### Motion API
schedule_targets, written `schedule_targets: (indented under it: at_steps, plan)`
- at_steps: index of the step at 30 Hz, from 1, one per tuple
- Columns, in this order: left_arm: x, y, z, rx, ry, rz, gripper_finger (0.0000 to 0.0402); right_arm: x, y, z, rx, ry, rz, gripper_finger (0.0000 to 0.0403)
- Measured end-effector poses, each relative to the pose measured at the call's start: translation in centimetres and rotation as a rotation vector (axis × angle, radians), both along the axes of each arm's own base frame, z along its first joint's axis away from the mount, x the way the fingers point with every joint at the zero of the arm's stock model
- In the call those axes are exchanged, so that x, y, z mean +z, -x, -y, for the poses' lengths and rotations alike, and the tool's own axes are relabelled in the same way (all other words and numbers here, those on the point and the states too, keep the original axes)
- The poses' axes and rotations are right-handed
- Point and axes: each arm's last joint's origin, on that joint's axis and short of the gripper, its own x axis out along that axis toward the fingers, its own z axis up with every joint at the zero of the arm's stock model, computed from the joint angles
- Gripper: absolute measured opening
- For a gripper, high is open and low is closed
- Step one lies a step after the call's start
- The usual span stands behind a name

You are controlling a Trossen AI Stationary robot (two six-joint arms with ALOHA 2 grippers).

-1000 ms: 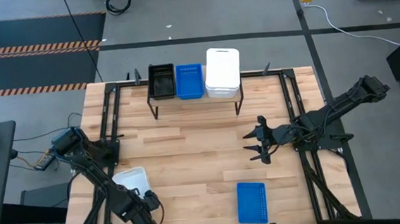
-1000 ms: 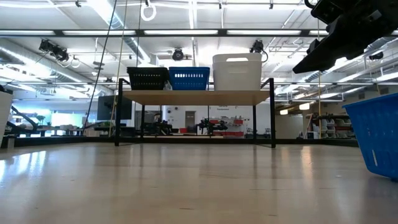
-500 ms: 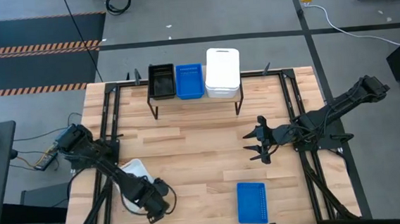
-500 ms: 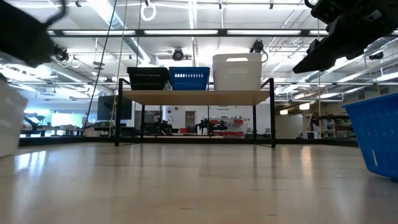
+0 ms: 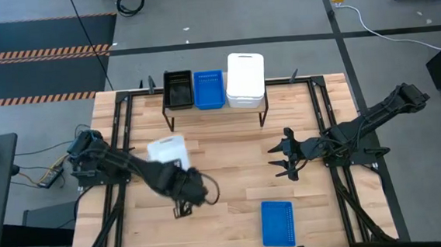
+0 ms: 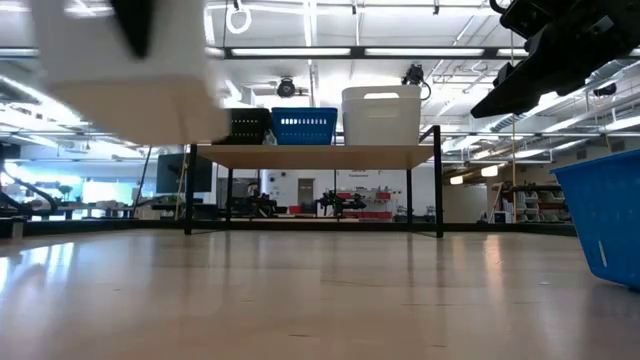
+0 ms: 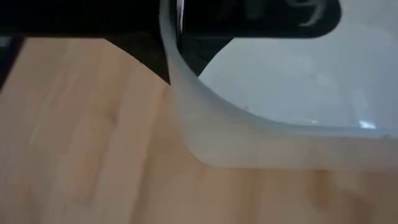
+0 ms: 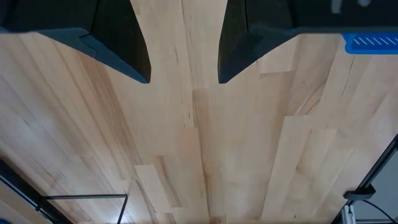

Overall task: Stack baskets on shelf by color
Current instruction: Stack the white bin on top of the other white bins on the shelf

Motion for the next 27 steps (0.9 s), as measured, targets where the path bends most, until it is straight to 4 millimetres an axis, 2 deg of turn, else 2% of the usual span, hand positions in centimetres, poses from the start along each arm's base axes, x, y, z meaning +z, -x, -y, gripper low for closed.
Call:
schedule_targets:
  at_steps: [5, 10, 18, 27]
  plan:
    - [5.2, -1.5, -3.1, -0.11, -0.169, 0.156, 0.0005, 0.0, 0.0, 0.0, -0.003, 0.002, 0.0, 0.0195]
    - [8.5, -2.8, -6.9, -0.163, -0.294, 0.255, 0.0007, 0.0, 0.0, 0.0, -0.007, 0.004, 0.001, 0.0195]
    - [10.5, -3.8, -12.8, -0.181, -0.371, 0.293, 0.0006, 0.0, 0.0, 0.1, -0.036, 0.02, 0.008, 0.0195]
    - [11.8, -5.4, -17.0, -0.265, -0.442, 0.458, 0.0007, 0.1, -0.3, 1.1, -0.109, 0.072, 0.017, 0.0195]
